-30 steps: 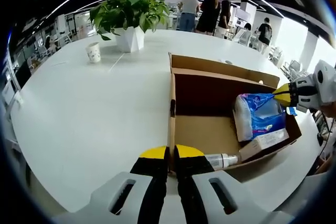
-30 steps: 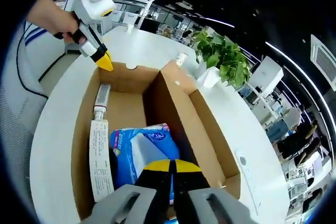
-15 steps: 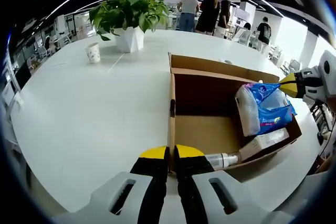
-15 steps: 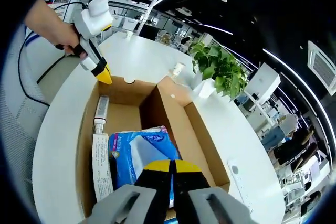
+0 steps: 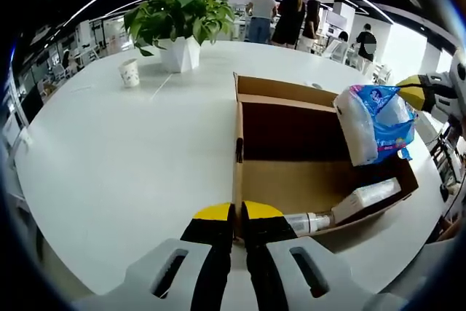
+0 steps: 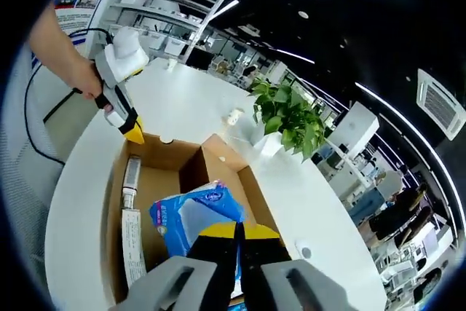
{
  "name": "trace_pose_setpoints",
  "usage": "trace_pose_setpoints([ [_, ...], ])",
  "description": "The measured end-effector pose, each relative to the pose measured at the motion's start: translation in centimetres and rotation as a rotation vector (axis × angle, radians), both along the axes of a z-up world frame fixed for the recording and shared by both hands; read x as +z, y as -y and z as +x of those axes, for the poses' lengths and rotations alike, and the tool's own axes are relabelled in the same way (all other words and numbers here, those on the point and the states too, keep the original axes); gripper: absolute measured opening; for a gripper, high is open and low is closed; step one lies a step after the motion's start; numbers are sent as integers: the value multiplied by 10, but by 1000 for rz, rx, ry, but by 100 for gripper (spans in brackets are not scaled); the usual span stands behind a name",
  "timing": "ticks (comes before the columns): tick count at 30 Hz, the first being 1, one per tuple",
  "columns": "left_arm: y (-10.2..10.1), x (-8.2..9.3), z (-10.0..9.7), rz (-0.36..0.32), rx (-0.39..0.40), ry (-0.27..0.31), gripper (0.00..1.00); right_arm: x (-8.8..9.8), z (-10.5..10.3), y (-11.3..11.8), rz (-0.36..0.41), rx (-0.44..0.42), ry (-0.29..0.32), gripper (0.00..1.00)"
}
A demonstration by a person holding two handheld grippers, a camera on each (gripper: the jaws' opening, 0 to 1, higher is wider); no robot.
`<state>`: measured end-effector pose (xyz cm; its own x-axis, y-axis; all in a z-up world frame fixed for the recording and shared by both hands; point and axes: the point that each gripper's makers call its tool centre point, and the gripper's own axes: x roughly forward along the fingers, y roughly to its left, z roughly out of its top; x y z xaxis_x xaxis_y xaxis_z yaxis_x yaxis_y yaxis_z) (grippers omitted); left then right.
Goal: Operate the shoe box by opening the lid, removing the specified soft item, and placing it in the target area until the item is outside and the box remains undamaged.
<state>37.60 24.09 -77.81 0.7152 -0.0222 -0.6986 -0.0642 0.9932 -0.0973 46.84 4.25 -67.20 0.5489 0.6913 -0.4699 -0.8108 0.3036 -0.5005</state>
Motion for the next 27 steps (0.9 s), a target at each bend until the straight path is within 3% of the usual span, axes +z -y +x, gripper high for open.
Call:
trace_pose_setpoints([
  [11,0,0,0,1,-1,-1,2,29,2,12,30,-6,52,0],
  [27,0,0,0,1,-4,-1,2,54,7,47,65,-55,89,0],
])
